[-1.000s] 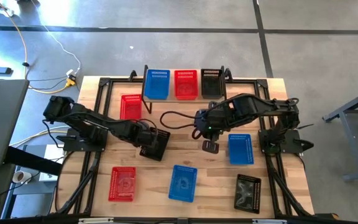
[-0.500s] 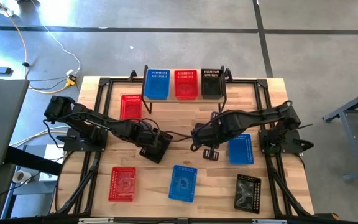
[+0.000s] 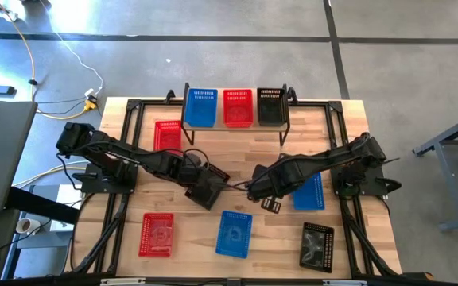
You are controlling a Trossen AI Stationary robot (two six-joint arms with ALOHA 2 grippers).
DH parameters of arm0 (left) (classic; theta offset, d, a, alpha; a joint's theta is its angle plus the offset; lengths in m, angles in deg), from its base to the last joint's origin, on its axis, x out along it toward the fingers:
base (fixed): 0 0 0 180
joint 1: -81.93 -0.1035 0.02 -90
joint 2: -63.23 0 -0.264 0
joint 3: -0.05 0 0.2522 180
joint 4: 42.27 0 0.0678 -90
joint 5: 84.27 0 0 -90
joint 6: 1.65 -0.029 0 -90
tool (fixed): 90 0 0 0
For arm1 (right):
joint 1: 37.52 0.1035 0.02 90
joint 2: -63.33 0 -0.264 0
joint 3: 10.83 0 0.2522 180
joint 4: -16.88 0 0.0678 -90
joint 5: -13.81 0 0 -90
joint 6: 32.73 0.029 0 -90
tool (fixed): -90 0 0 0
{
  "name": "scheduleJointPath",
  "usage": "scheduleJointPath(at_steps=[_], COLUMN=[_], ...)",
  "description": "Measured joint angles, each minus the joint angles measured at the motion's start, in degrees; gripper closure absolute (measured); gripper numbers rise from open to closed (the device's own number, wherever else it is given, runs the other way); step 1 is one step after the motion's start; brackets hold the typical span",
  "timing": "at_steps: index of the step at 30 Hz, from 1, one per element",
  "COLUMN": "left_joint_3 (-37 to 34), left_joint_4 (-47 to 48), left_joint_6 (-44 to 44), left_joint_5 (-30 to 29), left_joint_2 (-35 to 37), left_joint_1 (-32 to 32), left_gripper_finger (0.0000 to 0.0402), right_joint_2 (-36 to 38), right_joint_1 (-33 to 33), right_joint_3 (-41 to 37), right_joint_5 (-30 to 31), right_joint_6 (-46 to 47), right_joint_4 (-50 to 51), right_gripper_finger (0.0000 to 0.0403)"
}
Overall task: Stack baskets on shelf by color
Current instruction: Stack the left black basket into the black basket on the shelf
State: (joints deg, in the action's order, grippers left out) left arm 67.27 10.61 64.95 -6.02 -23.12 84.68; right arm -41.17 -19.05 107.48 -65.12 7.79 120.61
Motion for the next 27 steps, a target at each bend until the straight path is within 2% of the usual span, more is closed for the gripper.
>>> scheduleJointPath(at_steps=[12,27], left_joint_3=[9.0,17.5], left_joint_4=[0.5,0.5], left_joint_6=[-8.5,-19.6], left_joint_5=[-5.1,-11.7], left_joint_2=[0.0,0.0], left_joint_1=[0.0,-2.7], left_gripper_finger=[0.04,0.0401], right_joint_2=[0.0,0.0], right_joint_1=[3.9,5.0], right_joint_3=[-0.5,-0.4], right_joint_5=[1.4,13.3], right_joint_6=[14.7,35.5], right_joint_4=[-2.1,-10.8], right_gripper_finger=[0.0336,0.0336])
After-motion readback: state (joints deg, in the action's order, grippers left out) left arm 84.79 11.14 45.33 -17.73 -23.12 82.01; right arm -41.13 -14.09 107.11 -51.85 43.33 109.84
